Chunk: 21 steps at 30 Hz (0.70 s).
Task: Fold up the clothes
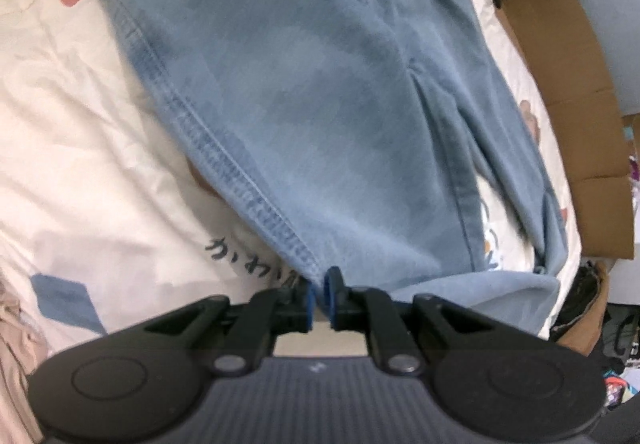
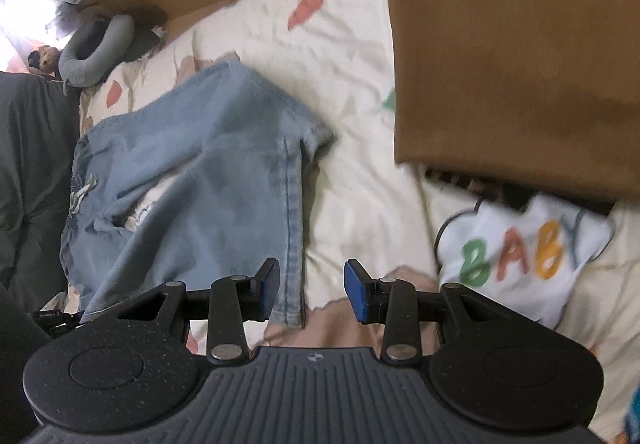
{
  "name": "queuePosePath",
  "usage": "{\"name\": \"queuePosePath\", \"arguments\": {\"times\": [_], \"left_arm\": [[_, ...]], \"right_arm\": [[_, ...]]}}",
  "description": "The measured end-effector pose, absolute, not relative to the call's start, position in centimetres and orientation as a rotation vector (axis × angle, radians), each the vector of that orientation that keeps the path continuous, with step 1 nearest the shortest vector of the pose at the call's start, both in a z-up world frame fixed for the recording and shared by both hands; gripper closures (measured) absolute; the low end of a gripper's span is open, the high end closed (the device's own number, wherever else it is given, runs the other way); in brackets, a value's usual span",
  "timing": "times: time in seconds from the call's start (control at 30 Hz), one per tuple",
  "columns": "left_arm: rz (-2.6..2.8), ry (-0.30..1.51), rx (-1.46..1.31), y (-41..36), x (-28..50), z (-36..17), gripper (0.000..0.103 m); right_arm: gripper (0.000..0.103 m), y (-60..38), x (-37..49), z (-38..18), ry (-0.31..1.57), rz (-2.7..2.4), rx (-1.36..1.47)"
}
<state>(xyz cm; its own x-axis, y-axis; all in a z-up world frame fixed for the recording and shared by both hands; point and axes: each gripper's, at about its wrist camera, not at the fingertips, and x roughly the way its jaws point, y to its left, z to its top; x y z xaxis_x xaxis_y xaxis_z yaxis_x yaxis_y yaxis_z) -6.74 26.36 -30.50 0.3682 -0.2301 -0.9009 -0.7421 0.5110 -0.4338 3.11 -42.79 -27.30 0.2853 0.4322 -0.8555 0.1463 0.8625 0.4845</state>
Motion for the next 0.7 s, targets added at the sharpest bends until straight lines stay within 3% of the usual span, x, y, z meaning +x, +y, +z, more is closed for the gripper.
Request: {"name": "queuePosePath", "arguments": {"times": [0.23, 0.4, 0.7], "left_arm": [[0.472, 1.229, -1.044, 26.4, -7.7, -31.4, 0.088], [0.518, 1.257, -1.027, 26.7, -8.8, -31.4, 0.069], [0.613, 1.28, -1.015, 28.7, -11.7, -29.2, 0.066]], "right_arm": [[0.056, -41.2, 0.5, -32.9, 1.293, 0.172, 0.626], [0.056, -39.4, -0.4, -35.2, 1.271, 0.191, 0.675], [0.056, -37.4, -0.7, -37.3, 1.211, 0.244, 0.714]]}}
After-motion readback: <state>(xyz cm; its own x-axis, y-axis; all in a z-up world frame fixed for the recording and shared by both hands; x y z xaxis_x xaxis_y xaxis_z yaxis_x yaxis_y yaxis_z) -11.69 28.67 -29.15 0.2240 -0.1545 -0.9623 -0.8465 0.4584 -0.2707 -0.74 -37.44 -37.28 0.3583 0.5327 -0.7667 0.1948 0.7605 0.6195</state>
